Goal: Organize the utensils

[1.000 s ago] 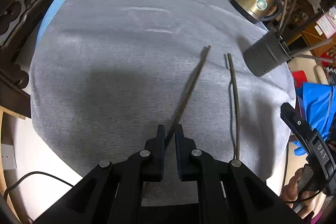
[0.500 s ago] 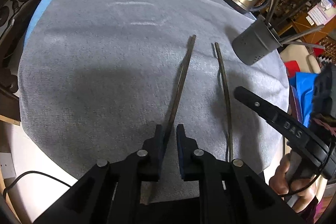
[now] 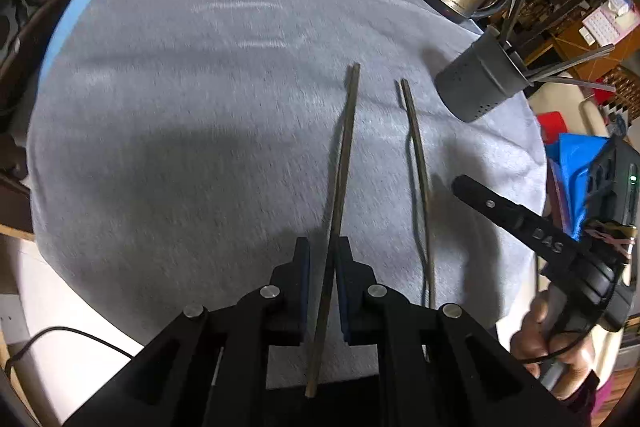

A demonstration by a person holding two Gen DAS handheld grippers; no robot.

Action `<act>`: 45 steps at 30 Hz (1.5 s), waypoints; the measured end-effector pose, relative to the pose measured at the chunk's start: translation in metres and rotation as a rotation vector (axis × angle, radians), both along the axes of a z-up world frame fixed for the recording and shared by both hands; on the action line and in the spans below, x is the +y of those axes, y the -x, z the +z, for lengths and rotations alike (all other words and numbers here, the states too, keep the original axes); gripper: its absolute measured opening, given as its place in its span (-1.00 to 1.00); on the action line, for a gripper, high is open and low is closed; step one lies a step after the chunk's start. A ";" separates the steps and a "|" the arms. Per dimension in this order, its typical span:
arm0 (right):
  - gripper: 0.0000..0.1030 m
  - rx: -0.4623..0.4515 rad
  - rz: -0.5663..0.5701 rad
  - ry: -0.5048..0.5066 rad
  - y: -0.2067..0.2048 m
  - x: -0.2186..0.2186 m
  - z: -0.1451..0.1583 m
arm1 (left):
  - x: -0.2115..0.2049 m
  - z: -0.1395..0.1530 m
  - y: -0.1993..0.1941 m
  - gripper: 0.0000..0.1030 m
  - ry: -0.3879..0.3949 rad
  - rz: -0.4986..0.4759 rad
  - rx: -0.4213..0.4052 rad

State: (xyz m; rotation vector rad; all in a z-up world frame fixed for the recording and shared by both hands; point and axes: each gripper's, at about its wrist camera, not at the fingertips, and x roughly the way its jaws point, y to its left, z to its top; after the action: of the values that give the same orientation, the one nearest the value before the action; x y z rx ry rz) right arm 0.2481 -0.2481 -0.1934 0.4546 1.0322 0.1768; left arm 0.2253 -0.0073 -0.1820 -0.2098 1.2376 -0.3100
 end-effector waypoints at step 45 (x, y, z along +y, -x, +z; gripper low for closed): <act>-0.43 -0.095 0.111 0.171 -0.079 0.057 0.006 | 0.005 0.010 -0.071 -0.11 -0.163 -0.028 -0.052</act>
State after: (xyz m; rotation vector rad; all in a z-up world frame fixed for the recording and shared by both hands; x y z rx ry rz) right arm 0.3269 -0.1908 -0.1878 0.2320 0.9702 0.2052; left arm 0.2966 -0.0027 -0.1715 -0.0435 1.2085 -0.2361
